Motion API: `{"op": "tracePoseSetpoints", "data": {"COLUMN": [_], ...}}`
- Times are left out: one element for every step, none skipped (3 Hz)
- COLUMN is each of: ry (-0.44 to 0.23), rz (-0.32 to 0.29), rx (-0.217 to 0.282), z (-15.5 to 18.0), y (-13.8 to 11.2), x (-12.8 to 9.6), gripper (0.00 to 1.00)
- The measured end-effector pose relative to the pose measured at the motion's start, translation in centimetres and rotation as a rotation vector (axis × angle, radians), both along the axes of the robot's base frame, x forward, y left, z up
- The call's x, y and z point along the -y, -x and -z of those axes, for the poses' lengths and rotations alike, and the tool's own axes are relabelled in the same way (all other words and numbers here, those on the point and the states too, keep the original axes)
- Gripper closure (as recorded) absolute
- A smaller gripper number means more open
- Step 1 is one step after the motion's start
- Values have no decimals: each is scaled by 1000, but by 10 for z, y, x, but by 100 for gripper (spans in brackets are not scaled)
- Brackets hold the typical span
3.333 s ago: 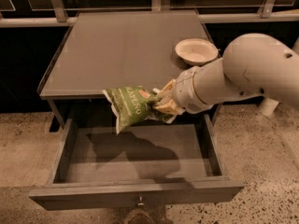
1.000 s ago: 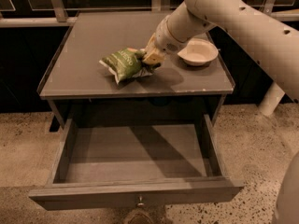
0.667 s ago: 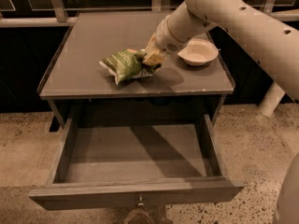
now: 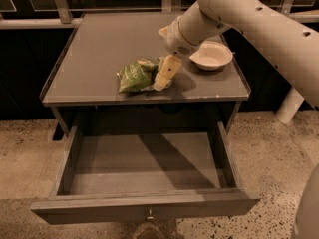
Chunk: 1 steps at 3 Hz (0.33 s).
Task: Pick green jalapeno chip bag from top drawer and place on counter
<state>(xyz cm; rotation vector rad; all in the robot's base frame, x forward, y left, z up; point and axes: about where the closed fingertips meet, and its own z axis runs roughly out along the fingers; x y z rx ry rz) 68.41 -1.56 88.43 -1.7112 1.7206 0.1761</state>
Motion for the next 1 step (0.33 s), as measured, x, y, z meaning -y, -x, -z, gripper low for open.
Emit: {"op": "tracePoseSetpoints", "data": {"ry": [0], "rz": [0], "rx": [0], "z": [0], "y": [0], "x": [0], "gripper": [0]}}
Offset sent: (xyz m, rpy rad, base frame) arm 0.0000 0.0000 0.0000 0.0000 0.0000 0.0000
